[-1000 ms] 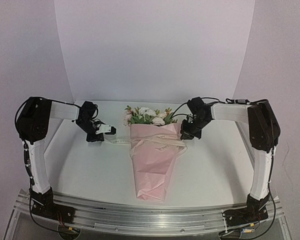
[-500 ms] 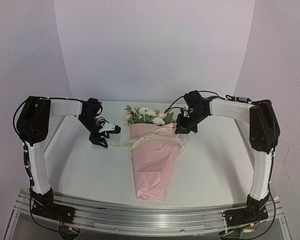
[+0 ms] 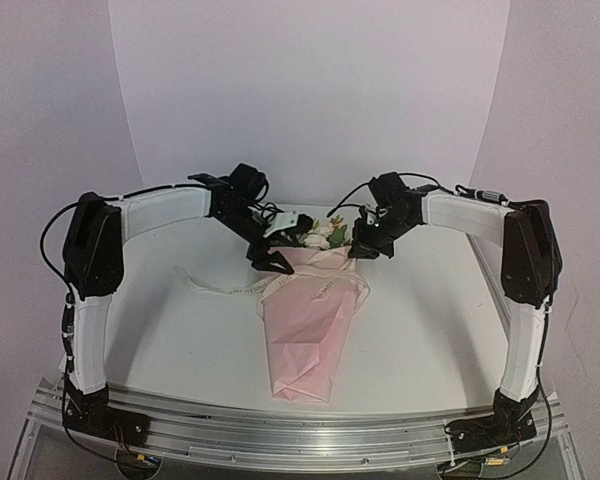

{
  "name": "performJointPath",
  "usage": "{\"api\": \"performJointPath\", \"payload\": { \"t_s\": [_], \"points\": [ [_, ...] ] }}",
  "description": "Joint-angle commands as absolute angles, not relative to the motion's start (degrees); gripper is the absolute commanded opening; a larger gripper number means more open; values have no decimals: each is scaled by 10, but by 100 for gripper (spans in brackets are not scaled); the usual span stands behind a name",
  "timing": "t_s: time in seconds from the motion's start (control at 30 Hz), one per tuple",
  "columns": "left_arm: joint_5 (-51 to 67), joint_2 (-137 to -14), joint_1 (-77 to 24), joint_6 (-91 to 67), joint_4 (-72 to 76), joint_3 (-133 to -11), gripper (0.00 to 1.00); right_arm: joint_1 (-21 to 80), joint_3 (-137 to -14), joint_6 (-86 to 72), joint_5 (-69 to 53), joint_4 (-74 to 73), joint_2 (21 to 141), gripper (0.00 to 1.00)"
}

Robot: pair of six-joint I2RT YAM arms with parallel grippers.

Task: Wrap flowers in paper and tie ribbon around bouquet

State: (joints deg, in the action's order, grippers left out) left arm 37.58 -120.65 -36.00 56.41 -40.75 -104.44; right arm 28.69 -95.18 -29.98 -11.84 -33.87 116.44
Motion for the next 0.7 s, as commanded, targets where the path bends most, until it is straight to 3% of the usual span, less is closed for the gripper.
{"api": "performJointPath", "payload": {
  "t_s": [0.0,0.5,0.67],
  "points": [
    [372,-1263,-370,477,-352,-1045,77,290,-973,-289,-120,-340,1143,0],
    [298,-1301,-375,412,-290,-1041,52,290,-1028,-267,-114,-345,1133,0],
    [295,-1319,-375,401,-294,-1060,19,289,-1056,-271,-136,-344,1118,0]
  ]
}}
